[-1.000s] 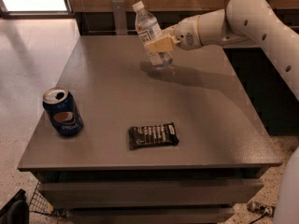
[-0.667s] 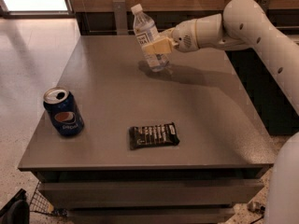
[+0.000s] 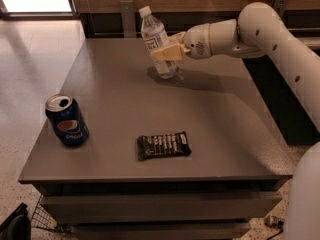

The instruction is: Place blue plastic bottle upright

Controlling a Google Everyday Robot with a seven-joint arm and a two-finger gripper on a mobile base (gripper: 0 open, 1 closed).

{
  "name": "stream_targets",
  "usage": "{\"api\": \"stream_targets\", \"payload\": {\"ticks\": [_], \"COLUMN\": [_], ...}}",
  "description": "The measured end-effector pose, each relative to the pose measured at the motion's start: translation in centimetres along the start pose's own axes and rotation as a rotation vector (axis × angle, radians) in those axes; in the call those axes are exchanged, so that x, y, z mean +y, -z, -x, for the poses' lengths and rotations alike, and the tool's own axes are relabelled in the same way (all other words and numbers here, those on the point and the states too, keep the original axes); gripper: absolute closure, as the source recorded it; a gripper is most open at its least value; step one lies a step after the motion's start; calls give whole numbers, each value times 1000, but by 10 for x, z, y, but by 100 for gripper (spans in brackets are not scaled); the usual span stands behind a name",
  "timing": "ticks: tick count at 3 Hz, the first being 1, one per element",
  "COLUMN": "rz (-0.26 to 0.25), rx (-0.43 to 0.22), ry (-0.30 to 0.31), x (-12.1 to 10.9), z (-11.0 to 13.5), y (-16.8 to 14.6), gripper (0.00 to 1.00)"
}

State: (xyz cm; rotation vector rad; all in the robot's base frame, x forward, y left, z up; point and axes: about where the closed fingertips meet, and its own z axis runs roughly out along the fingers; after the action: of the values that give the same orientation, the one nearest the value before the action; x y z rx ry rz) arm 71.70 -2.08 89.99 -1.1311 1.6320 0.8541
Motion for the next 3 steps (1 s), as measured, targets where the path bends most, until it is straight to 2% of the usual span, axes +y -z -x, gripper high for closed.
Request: {"api": "stream_targets", "payload": {"ticks": [2,3], "rz": [7,-5], "rx": [-55,-74], "ry": [15,-5], "x": [-2,-5], "z": [-20,-27], "y": [7,14], "gripper": [100,100]}}
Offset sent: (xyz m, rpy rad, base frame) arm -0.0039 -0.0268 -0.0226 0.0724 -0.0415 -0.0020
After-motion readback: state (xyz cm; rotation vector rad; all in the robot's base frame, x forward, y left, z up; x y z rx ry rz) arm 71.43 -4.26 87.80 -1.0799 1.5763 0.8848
